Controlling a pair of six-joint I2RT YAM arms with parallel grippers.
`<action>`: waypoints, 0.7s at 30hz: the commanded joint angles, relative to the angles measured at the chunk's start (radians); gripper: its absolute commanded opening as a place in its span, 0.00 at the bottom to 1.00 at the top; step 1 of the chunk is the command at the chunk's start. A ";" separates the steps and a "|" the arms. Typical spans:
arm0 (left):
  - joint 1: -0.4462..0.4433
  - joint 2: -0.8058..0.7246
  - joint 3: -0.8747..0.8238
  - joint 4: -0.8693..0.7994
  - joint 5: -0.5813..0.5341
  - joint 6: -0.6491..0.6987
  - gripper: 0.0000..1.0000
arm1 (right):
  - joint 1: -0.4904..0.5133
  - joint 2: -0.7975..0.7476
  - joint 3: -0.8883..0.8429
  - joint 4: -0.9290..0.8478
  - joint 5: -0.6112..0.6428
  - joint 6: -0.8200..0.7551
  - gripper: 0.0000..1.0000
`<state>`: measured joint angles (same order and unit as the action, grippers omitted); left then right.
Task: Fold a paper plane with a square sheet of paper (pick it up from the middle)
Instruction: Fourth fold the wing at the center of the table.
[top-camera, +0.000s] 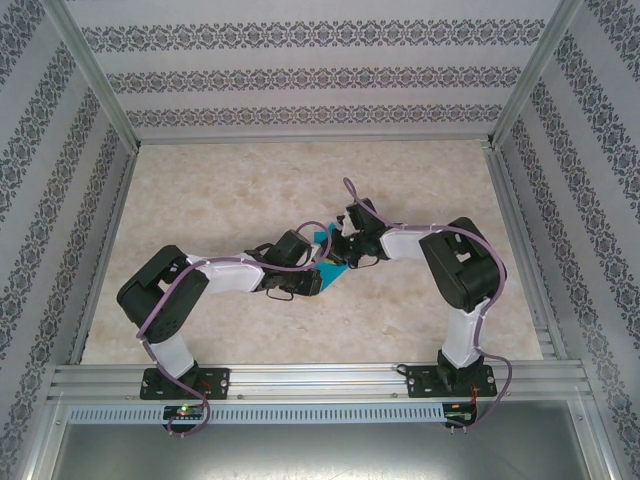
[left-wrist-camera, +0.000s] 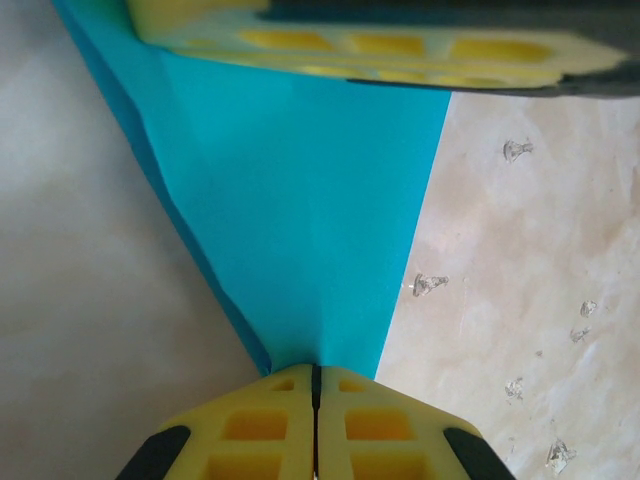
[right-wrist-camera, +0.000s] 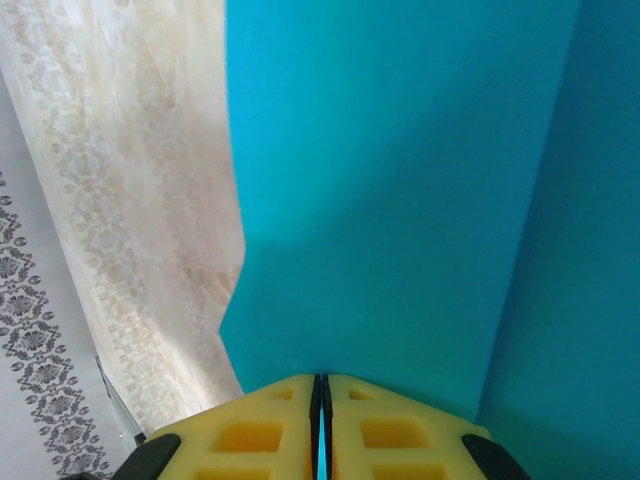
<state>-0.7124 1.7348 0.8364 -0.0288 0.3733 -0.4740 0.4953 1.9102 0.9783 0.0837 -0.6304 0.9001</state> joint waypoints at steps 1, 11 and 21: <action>-0.011 0.058 -0.029 -0.120 -0.004 0.031 0.09 | 0.004 0.038 0.047 0.015 0.004 0.012 0.12; -0.012 0.038 -0.036 -0.109 0.021 0.021 0.11 | -0.006 0.095 0.121 -0.162 0.115 -0.083 0.11; -0.010 -0.063 -0.008 -0.107 0.061 -0.033 0.20 | -0.006 0.121 0.145 -0.250 0.176 -0.151 0.11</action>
<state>-0.7124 1.7203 0.8352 -0.0414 0.4004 -0.4828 0.4953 1.9869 1.1183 -0.0948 -0.5507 0.7925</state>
